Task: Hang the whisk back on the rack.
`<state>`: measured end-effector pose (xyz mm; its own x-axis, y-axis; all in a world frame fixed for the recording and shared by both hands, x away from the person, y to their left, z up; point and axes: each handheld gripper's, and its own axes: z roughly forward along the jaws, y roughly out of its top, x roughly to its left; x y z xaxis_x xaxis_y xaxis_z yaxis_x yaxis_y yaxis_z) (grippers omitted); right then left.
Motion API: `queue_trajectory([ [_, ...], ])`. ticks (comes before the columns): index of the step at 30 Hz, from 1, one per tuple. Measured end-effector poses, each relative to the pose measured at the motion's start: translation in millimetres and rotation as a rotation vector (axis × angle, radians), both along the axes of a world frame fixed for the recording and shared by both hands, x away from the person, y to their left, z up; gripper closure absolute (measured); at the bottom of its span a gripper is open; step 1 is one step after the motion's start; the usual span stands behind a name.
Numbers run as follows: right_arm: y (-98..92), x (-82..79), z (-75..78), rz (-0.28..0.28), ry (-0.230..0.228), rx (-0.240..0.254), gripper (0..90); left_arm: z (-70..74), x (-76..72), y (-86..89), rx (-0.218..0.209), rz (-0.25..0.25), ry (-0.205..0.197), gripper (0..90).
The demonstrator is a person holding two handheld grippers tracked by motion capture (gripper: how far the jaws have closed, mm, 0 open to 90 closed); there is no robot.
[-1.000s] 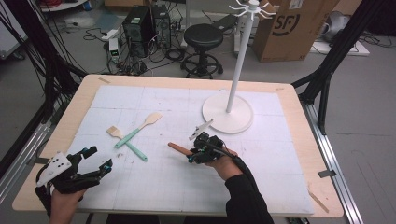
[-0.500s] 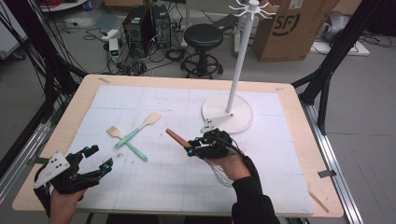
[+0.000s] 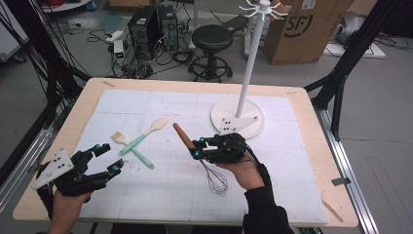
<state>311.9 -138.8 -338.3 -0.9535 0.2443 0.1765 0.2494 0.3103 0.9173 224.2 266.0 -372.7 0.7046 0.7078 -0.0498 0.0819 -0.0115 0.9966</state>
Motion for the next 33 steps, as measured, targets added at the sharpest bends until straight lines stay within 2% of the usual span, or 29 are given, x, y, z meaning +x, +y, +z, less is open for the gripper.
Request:
queue_trajectory([
  [6,4.0,-6.8,8.1,0.040,-0.037,0.044,70.0,27.9,5.3,-11.3,-0.036,-0.088,-0.038,32.3],
  [12,8.3,-13.3,17.5,0.082,-0.071,0.097,70.1,48.0,5.4,-26.2,-0.034,-0.159,-0.076,32.7],
  [18,10.8,-14.4,20.4,0.088,-0.080,0.111,70.1,53.8,5.8,-35.6,-0.020,-0.177,-0.089,33.0],
  [27,10.6,-14.8,21.4,0.100,-0.081,0.128,70.0,56.6,6.2,-35.9,-0.017,-0.189,-0.092,34.9],
  [33,13.7,-16.1,21.8,0.130,-0.076,0.136,70.0,63.8,8.0,-42.5,-0.006,-0.247,-0.101,36.4],
])
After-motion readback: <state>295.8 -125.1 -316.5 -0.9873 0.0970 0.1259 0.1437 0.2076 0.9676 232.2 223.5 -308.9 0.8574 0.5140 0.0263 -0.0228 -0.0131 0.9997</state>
